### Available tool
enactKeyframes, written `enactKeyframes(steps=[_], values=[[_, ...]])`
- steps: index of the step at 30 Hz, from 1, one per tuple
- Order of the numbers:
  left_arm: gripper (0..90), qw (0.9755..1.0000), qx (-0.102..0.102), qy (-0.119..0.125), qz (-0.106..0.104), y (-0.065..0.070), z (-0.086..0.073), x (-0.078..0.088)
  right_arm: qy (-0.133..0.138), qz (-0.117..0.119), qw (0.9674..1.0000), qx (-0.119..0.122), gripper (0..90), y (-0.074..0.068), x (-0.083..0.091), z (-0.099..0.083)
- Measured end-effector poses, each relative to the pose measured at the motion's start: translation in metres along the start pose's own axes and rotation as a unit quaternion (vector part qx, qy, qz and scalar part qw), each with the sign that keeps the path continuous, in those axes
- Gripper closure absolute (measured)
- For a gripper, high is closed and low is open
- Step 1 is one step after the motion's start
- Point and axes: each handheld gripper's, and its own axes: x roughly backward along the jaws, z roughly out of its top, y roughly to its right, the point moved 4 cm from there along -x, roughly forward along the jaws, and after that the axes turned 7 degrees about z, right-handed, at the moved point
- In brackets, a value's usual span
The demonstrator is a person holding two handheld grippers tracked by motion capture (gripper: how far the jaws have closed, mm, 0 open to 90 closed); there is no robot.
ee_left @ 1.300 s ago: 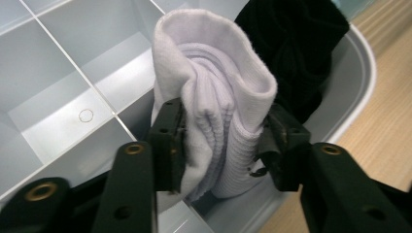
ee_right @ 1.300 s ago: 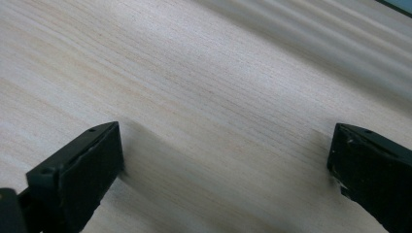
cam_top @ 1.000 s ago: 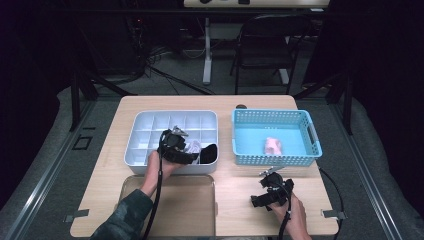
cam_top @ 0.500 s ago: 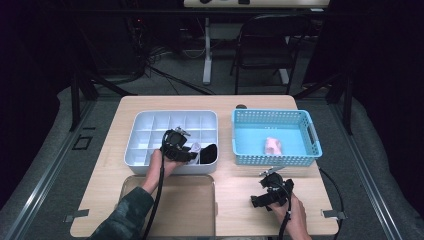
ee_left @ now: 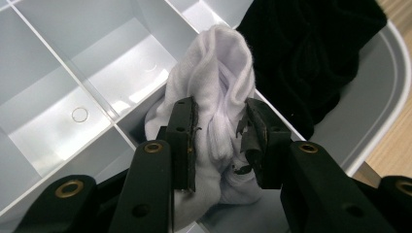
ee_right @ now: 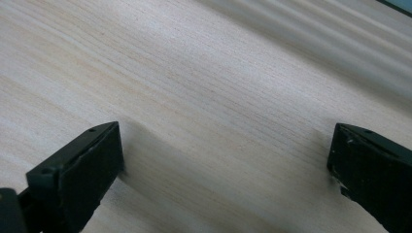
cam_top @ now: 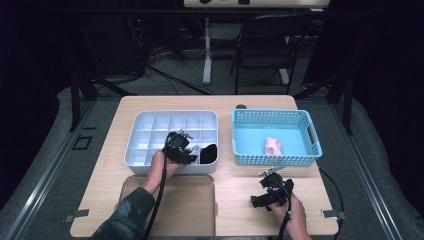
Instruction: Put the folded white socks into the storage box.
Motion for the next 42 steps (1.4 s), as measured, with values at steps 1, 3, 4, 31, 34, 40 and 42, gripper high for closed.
enactKeyframes(steps=[1,3,4,31,34,40,42], values=[[66.8,1.0000,0.000,-0.001,0.000,0.000,0.000,-0.001,0.000,0.000,1.0000,0.000,0.0,0.000,0.000,0.000],[66.8,1.0000,0.000,-0.001,0.000,0.000,0.000,-0.002,0.000,0.000,1.0000,0.000,0.0,0.000,0.000,0.000],[66.8,1.0000,0.000,-0.001,-0.001,0.000,0.000,-0.002,0.002,0.003,1.0000,-0.002,0.0,-0.001,0.000,0.000],[16.4,0.9976,0.009,0.065,0.022,-0.009,-0.005,0.045,0.016,0.015,0.9997,-0.004,0.0,0.001,0.006,0.002],[13.7,0.9971,0.011,0.070,0.026,-0.010,-0.010,0.050,0.034,0.025,0.9991,-0.004,0.0,0.000,0.011,0.004],[5.7,0.9972,0.003,0.068,0.032,-0.005,-0.018,0.058,0.054,0.040,0.9977,-0.004,0.0,0.000,0.017,0.005],[3.9,0.9975,-0.002,0.062,0.035,-0.003,-0.021,0.058,0.059,0.041,0.9974,-0.003,0.0,0.000,0.018,0.006]])
